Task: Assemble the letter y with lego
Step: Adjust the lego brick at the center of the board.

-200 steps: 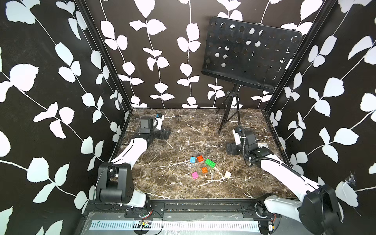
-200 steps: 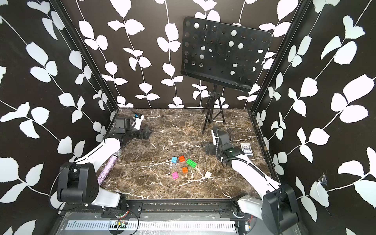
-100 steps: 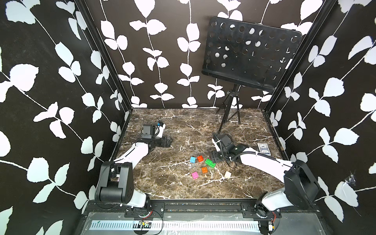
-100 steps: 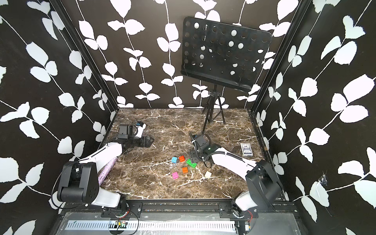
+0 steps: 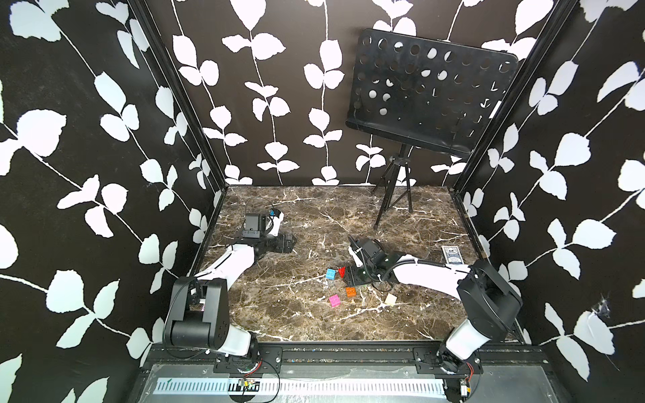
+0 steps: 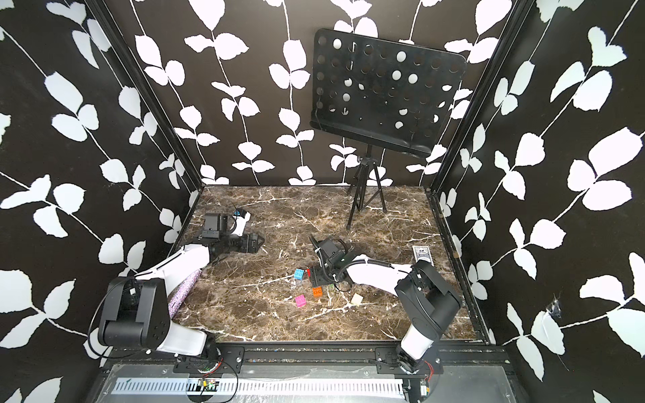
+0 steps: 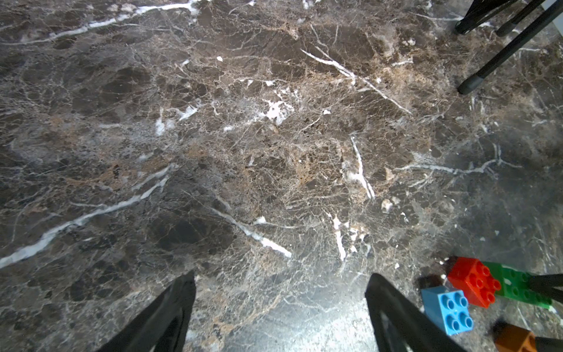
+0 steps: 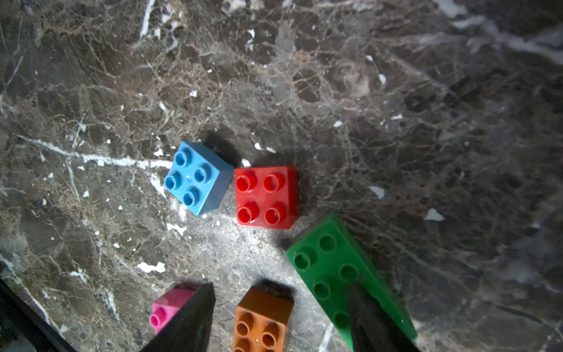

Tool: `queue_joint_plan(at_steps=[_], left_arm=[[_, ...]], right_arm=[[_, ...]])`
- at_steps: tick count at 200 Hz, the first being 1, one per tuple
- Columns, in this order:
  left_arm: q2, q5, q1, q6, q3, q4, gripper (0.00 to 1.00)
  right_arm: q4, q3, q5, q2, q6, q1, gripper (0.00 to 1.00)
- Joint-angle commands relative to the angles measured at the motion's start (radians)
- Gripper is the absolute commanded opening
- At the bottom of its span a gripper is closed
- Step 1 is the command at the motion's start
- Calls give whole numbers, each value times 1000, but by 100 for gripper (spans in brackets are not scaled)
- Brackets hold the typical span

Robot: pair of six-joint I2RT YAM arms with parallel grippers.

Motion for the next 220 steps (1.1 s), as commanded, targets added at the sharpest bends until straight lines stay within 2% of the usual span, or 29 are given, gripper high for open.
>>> queue_joint_plan(at_steps=[1, 65, 102, 153, 206, 220], left_arm=[[-27, -3, -2, 20, -14, -8, 90], [-55, -14, 5, 37, -27, -4, 91], [-53, -8, 7, 35, -28, -3, 91], [-52, -3, 7, 36, -32, 3, 91], [-51, 4, 7, 33, -37, 8, 91], [-53, 3, 7, 34, -37, 6, 91]], right_arm=[[26, 26, -21, 22, 47, -2, 68], [58, 31, -86, 65, 99, -36, 63], [-12, 37, -18, 44, 88, -51, 62], [-109, 71, 26, -89, 41, -47, 61], [-49, 79, -49, -60, 71, -6, 58], [-23, 91, -83, -4, 79, 0, 58]])
